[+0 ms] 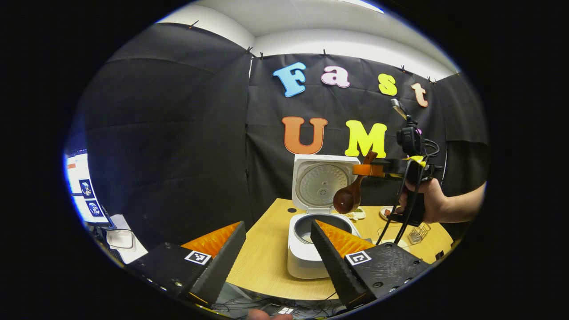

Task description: Close the left gripper, press the button to open the rice cooker; take a wooden spoon from the chopstick holder with the right hand, scoop a spoonful of rice and pour it into the rice cooker, then put the wooden spoon back into the chopstick holder.

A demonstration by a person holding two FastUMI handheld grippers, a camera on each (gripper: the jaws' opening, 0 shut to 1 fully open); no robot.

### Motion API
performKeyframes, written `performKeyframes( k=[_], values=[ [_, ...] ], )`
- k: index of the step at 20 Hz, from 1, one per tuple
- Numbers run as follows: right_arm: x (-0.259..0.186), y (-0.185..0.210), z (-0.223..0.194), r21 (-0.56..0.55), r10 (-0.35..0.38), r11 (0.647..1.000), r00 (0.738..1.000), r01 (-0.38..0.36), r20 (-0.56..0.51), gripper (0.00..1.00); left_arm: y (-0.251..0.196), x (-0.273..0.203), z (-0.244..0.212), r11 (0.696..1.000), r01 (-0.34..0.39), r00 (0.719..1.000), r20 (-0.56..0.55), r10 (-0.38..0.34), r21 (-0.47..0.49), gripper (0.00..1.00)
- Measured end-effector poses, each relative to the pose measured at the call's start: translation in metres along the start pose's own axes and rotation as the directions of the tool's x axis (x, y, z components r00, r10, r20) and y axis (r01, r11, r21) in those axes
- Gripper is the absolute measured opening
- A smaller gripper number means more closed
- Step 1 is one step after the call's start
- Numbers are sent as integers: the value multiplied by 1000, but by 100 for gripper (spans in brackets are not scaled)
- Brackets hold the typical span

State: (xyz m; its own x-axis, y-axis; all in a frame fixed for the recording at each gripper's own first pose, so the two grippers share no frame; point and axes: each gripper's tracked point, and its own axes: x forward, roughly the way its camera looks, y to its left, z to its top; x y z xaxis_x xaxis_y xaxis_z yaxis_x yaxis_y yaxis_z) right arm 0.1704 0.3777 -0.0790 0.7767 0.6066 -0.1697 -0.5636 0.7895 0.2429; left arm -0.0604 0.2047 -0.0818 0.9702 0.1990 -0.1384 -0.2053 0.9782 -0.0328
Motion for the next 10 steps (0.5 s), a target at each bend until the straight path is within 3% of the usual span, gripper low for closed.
performKeyframes(
  k=[3,10],
  values=[
    [-23,-22,14,143,-5,990,1000,2,15,14,-13,-3,0,1000,11,1000,-4,-11,10,95],
    [-95,-98,50,303,-84,951,995,63,59,14,-53,17,6,998,58,998,-5,-58,-7,94]
  ],
)
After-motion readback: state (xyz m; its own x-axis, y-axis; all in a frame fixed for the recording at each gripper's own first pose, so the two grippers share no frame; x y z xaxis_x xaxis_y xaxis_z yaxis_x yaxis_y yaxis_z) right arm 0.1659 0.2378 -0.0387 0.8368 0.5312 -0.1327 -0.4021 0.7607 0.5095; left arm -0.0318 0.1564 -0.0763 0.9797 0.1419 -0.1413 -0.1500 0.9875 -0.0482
